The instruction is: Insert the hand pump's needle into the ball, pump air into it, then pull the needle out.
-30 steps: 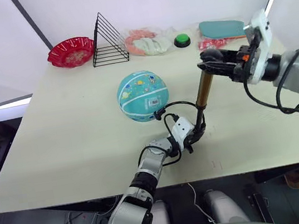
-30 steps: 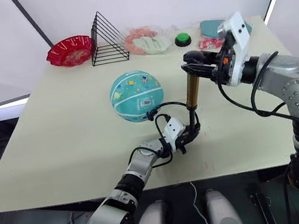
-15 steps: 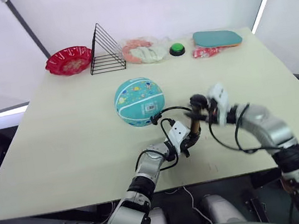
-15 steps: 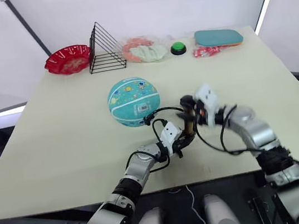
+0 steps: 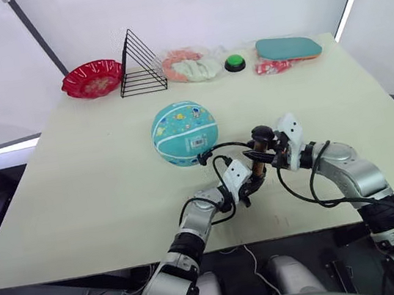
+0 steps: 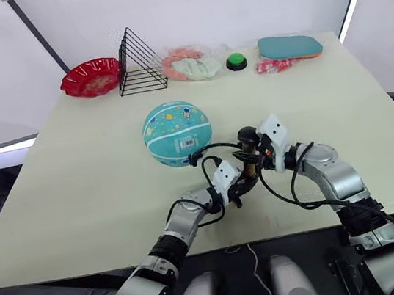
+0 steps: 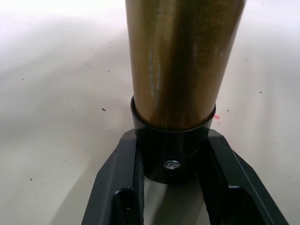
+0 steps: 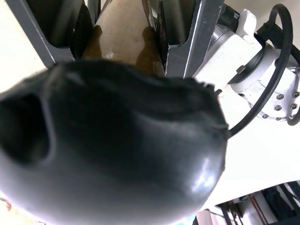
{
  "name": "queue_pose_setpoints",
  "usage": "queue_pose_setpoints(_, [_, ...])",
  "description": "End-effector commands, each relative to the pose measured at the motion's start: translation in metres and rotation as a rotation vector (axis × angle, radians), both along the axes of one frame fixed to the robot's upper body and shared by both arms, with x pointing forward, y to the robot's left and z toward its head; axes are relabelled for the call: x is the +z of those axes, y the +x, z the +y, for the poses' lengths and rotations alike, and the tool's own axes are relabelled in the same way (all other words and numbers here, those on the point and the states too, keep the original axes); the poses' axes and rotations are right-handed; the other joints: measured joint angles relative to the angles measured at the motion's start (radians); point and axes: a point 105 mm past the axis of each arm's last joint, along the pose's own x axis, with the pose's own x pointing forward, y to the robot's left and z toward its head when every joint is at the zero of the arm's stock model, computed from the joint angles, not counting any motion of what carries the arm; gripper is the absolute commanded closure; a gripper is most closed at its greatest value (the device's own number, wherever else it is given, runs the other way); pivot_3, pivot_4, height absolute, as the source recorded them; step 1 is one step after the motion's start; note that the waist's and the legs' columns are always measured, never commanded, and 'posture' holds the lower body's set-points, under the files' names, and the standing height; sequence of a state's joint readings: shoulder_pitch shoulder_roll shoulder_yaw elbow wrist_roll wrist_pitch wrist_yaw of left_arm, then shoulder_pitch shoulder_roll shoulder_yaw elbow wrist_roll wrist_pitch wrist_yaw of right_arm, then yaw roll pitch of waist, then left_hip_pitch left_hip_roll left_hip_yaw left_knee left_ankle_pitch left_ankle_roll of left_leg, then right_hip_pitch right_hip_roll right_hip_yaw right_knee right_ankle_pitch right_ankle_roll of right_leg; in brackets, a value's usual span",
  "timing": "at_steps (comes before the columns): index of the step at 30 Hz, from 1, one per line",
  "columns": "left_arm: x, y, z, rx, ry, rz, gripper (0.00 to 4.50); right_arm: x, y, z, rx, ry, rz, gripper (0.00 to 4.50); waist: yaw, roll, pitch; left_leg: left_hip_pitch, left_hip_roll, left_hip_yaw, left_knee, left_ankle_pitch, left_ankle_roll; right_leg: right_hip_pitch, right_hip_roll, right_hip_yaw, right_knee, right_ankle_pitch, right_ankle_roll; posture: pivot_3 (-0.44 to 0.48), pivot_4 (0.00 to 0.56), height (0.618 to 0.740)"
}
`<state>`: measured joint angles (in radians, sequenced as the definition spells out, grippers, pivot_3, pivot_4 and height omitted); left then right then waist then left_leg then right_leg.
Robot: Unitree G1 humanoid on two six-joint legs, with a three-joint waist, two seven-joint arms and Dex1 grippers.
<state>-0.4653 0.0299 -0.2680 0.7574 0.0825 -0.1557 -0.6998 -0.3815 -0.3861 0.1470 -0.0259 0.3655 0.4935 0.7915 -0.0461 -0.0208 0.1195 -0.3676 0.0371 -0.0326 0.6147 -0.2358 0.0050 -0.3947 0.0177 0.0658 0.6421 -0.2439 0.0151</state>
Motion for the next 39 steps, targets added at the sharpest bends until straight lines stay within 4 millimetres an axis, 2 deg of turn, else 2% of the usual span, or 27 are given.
queue_pose_setpoints(1, [-0.035, -0.019, 0.009, 0.006, 0.065, 0.133, 3.44, 0.013, -0.005, 0.002, 0.015, 0.038, 0.020, 3.44, 0.005, 0.001, 0.002, -0.003, 0.000, 0.000, 0.000, 0.000, 0.000, -0.002, 0.000, 0.000, 0.000, 0.000, 0.001, 0.000, 0.150, 0.740])
queue_pose_setpoints(4, [-0.035, -0.019, 0.008, 0.004, 0.065, 0.134, 3.44, 0.040, -0.003, 0.001, 0.005, 0.086, -0.023, 3.44, 0.007, 0.001, 0.005, -0.004, 0.000, -0.001, 0.000, 0.000, 0.000, -0.003, 0.000, -0.001, 0.000, 0.001, 0.003, 0.000, 0.150, 0.740])
queue_pose_setpoints(8, [-0.036, -0.020, 0.008, 0.003, 0.064, 0.135, 3.44, 0.081, -0.001, -0.001, -0.003, 0.162, -0.084, 3.44, 0.009, 0.005, 0.010, -0.014, -0.001, 0.000, 0.003, 0.000, 0.000, -0.011, -0.001, 0.000, 0.000, 0.003, 0.006, 0.000, 0.150, 0.740])
queue_pose_setpoints(10, [-0.036, -0.020, 0.008, 0.003, 0.063, 0.136, 3.44, 0.086, -0.001, -0.001, -0.008, 0.171, -0.086, 3.44, 0.008, 0.004, 0.013, -0.014, -0.001, 0.000, 0.003, 0.000, 0.000, -0.011, -0.001, 0.000, 0.000, 0.003, 0.006, 0.000, 0.150, 0.740])
queue_pose_setpoints(13, [-0.036, -0.020, 0.007, 0.001, 0.062, 0.138, 3.44, 0.126, -0.002, -0.002, -0.004, 0.231, -0.157, 3.44, 0.008, 0.005, 0.017, -0.014, -0.001, -0.001, 0.004, 0.000, 0.000, -0.012, -0.001, 0.000, 0.000, 0.003, 0.006, 0.000, 0.150, 0.740])
queue_pose_setpoints(20, [-0.037, -0.021, 0.007, 0.000, 0.061, 0.140, 3.44, 0.174, -0.007, -0.006, -0.004, 0.277, -0.249, 3.44, 0.007, 0.009, 0.026, -0.016, -0.001, 0.000, 0.005, 0.000, 0.000, -0.013, -0.001, 0.001, 0.001, 0.004, 0.007, 0.000, 0.150, 0.740])
queue_pose_setpoints(22, [-0.037, -0.022, 0.006, -0.003, 0.060, 0.141, 3.44, 0.199, -0.008, -0.012, -0.010, 0.305, -0.298, 3.44, 0.007, 0.009, 0.026, -0.017, -0.001, 0.000, 0.005, 0.000, 0.000, -0.013, -0.001, 0.001, 0.001, 0.004, 0.007, 0.000, 0.150, 0.740])
queue_pose_setpoints(24, [-0.037, -0.022, 0.006, -0.004, 0.059, 0.141, 3.44, 0.213, -0.010, -0.014, -0.012, 0.320, -0.321, 3.44, 0.007, 0.006, 0.030, -0.017, -0.001, 0.000, 0.005, 0.000, 0.000, -0.013, -0.001, 0.001, 0.001, 0.004, 0.007, 0.000, 0.150, 0.740])
queue_pose_setpoints(26, [-0.037, -0.022, 0.006, -0.004, 0.058, 0.141, 3.44, 0.209, -0.010, -0.013, -0.009, 0.306, -0.313, 3.44, 0.006, 0.004, 0.031, -0.019, -0.001, 0.000, 0.005, 0.000, 0.000, -0.015, -0.001, 0.000, 0.001, 0.004, 0.007, 0.000, 0.150, 0.740])
queue_pose_setpoints(30, [-0.037, -0.022, 0.005, -0.006, 0.057, 0.140, 3.44, 0.171, -0.006, -0.013, -0.025, 0.233, -0.237, 3.44, 0.010, 0.006, 0.031, -0.027, -0.001, -0.001, 0.006, 0.000, 0.000, -0.022, -0.001, 0.000, 0.001, 0.004, 0.008, 0.000, 0.150, 0.740])
queue_pose_setpoints(33, [-0.037, -0.022, 0.004, -0.006, 0.055, 0.140, 3.44, 0.133, -0.003, -0.012, -0.033, 0.171, -0.170, 3.44, 0.010, 0.006, 0.030, -0.027, -0.001, -0.001, 0.006, 0.000, 0.000, -0.021, -0.001, 0.000, 0.001, 0.004, 0.008, 0.000, 0.150, 0.740])
queue_pose_setpoints(36, [-0.037, -0.021, 0.005, -0.001, 0.055, 0.140, 3.44, 0.076, -0.004, -0.009, -0.038, 0.085, -0.064, 3.44, 0.007, 0.003, 0.024, -0.024, -0.001, -0.001, 0.007, 0.000, 0.000, -0.018, -0.001, 0.000, 0.001, 0.004, 0.008, 0.000, 0.150, 0.740])
queue_pose_setpoints(39, [-0.037, -0.020, 0.007, 0.007, 0.055, 0.139, 3.44, 0.047, -0.007, -0.006, -0.035, 0.042, -0.018, 3.44, -0.001, 0.004, 0.022, -0.014, -0.001, 0.001, 0.005, 0.000, 0.000, -0.011, 0.000, 0.002, 0.001, 0.004, 0.008, 0.000, 0.150, 0.740])
